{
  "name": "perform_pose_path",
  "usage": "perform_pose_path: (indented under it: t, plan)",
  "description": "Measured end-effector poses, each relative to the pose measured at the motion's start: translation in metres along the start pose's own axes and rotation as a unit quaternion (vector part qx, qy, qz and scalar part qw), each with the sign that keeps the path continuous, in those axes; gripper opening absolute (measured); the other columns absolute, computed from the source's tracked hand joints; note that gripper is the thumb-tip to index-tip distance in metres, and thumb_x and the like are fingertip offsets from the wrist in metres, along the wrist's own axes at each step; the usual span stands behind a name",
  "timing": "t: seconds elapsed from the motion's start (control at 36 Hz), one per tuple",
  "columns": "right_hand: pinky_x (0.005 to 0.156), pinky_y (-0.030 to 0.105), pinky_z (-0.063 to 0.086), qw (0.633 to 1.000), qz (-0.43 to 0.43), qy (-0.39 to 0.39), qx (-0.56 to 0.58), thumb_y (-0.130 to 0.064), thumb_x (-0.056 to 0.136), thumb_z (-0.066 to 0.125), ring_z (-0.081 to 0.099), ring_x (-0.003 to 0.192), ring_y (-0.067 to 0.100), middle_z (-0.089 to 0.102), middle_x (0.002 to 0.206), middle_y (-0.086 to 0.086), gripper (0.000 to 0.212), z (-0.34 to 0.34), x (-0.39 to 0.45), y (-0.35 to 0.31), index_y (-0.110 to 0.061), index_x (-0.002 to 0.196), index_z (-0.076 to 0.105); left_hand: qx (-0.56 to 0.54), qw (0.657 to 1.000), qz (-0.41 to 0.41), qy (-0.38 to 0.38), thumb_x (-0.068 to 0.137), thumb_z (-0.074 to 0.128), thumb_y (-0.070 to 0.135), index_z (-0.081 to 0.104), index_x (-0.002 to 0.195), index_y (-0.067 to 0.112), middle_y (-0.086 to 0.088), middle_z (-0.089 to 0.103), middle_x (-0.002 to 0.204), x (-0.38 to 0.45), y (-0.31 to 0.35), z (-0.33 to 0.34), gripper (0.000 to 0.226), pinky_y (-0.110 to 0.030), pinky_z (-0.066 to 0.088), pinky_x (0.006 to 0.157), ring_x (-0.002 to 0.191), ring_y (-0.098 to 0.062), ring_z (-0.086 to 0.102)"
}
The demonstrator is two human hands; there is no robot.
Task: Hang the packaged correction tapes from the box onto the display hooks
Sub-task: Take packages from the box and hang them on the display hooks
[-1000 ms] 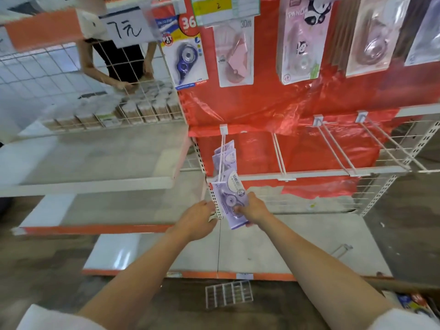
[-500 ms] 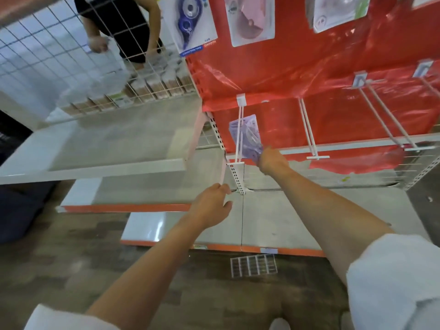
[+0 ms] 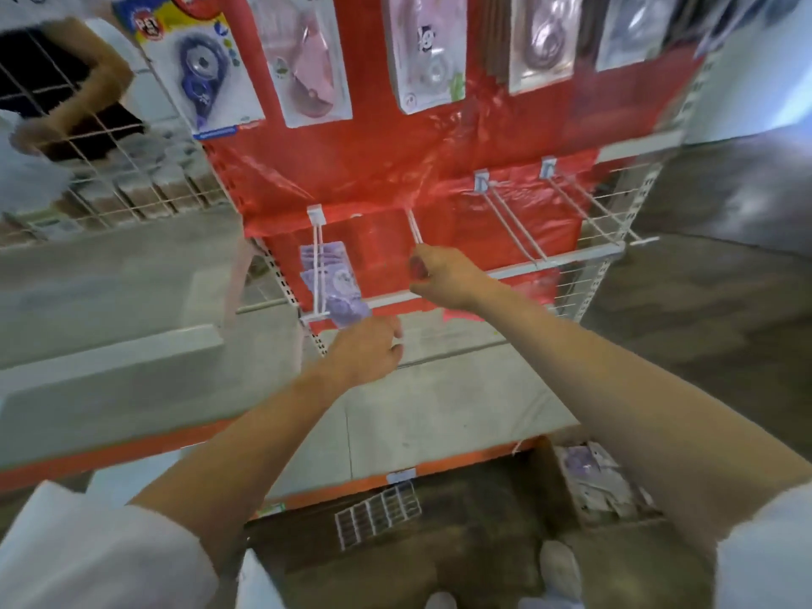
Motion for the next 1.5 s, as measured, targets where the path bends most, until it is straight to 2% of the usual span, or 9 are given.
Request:
perform_pose_path:
  t: [0.22, 0.33, 0.5, 0.61, 0.72, 0.83, 1.06, 1.36, 1.5]
  plan:
    - [0.085, 0.033, 0.042, 0.991, 0.127, 0.039, -0.014, -0.009, 0.089, 0.056, 0.057, 0.107, 0.031, 0.063, 0.115, 0.016, 0.037, -0.056, -0.086, 0.105, -0.003, 0.125, 0.051, 0.005, 0.989, 0.149, -0.01, 0.094, 0.048, 0.025, 0.059, 0.113, 0.014, -0.006, 0.063, 0.117, 0.039, 0.122, 0.014, 0.024, -0.035, 0.044, 0.091, 0.11, -0.026, 0.056]
    - [0.088, 0.033, 0.043, 0.981, 0.184, 0.067, 0.002, -0.012, 0.089, 0.057, 0.057, 0.107, 0.029, 0.062, 0.113, 0.014, 0.032, -0.07, -0.129, 0.157, -0.005, 0.121, 0.051, 0.002, 0.977, 0.212, -0.016, 0.094, 0.05, 0.023, 0.062, 0.11, 0.011, -0.007, 0.066, 0.112, 0.053, 0.179, 0.026, 0.024, -0.031, 0.042, 0.081, 0.105, -0.026, 0.058]
    - [0.091, 0.031, 0.04, 0.959, 0.273, 0.072, 0.017, -0.013, 0.093, 0.053, 0.054, 0.116, 0.03, 0.062, 0.12, 0.013, 0.035, -0.065, -0.193, 0.233, -0.005, 0.126, 0.05, 0.008, 0.96, 0.265, -0.091, 0.093, 0.05, 0.027, 0.062, 0.105, 0.013, -0.008, 0.065, 0.108, 0.066, 0.254, 0.076, 0.022, -0.037, 0.048, 0.082, 0.102, -0.028, 0.058]
    - [0.093, 0.032, 0.04, 0.942, 0.328, 0.051, 0.046, -0.013, 0.092, 0.052, 0.053, 0.116, 0.029, 0.062, 0.12, 0.012, 0.037, -0.042, -0.236, 0.288, -0.005, 0.127, 0.049, 0.034, 0.947, 0.288, -0.136, 0.094, 0.048, 0.029, 0.061, 0.106, 0.013, -0.007, 0.064, 0.11, 0.073, 0.301, 0.12, 0.024, -0.035, 0.048, 0.082, 0.103, -0.027, 0.057]
    - [0.09, 0.03, 0.042, 0.921, 0.38, 0.024, 0.086, -0.018, 0.092, 0.055, 0.056, 0.114, 0.029, 0.062, 0.119, 0.012, 0.034, -0.013, -0.276, 0.352, -0.006, 0.124, 0.049, 0.045, 0.939, 0.285, -0.185, 0.089, 0.042, 0.044, 0.061, 0.105, 0.013, -0.008, 0.064, 0.108, 0.082, 0.345, 0.165, 0.04, -0.037, 0.048, 0.083, 0.102, -0.028, 0.057]
    - [0.092, 0.033, 0.045, 0.901, 0.415, 0.001, 0.126, -0.017, 0.093, 0.055, 0.058, 0.111, 0.029, 0.061, 0.121, 0.012, 0.037, 0.014, -0.306, 0.414, -0.007, 0.128, 0.049, 0.056, 0.934, 0.28, -0.216, 0.091, 0.048, 0.023, 0.06, 0.109, 0.011, -0.012, 0.062, 0.113, 0.097, 0.38, 0.213, 0.024, -0.039, 0.048, 0.085, 0.107, -0.031, 0.057]
    - [0.091, 0.033, 0.04, 0.862, 0.47, -0.032, 0.188, -0.016, 0.092, 0.057, 0.053, 0.117, 0.032, 0.058, 0.122, 0.018, 0.034, 0.07, -0.344, 0.52, -0.003, 0.122, 0.051, 0.044, 0.94, 0.212, -0.262, 0.093, 0.047, 0.024, 0.06, 0.104, 0.01, -0.012, 0.063, 0.108, 0.133, 0.422, 0.288, 0.021, -0.034, 0.044, 0.079, 0.102, -0.03, 0.058]
    - [0.092, 0.03, 0.043, 0.839, 0.497, -0.078, 0.207, -0.014, 0.09, 0.053, 0.054, 0.116, 0.028, 0.056, 0.123, 0.011, 0.035, 0.138, -0.33, 0.61, -0.008, 0.124, 0.055, 0.059, 0.948, 0.144, -0.278, 0.094, 0.047, 0.022, 0.06, 0.112, 0.009, -0.013, 0.06, 0.115, 0.167, 0.414, 0.367, 0.026, -0.036, 0.046, 0.084, 0.106, -0.031, 0.057]
    - [0.099, 0.032, 0.041, 0.829, 0.506, -0.102, 0.214, -0.021, 0.095, 0.049, 0.05, 0.124, 0.027, 0.054, 0.135, 0.01, 0.038, 0.186, -0.33, 0.64, -0.008, 0.131, 0.051, 0.041, 0.948, 0.116, -0.294, 0.092, 0.049, 0.019, 0.057, 0.099, 0.008, -0.012, 0.062, 0.104, 0.184, 0.4, 0.419, 0.016, -0.036, 0.046, 0.076, 0.097, -0.031, 0.06]
Point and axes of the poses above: each hand's wrist, its own x-axis towards the middle knuckle, its own z-axis out of the palm, y = z × x, the point moved 7 cm from there along x, towards the middle knuckle
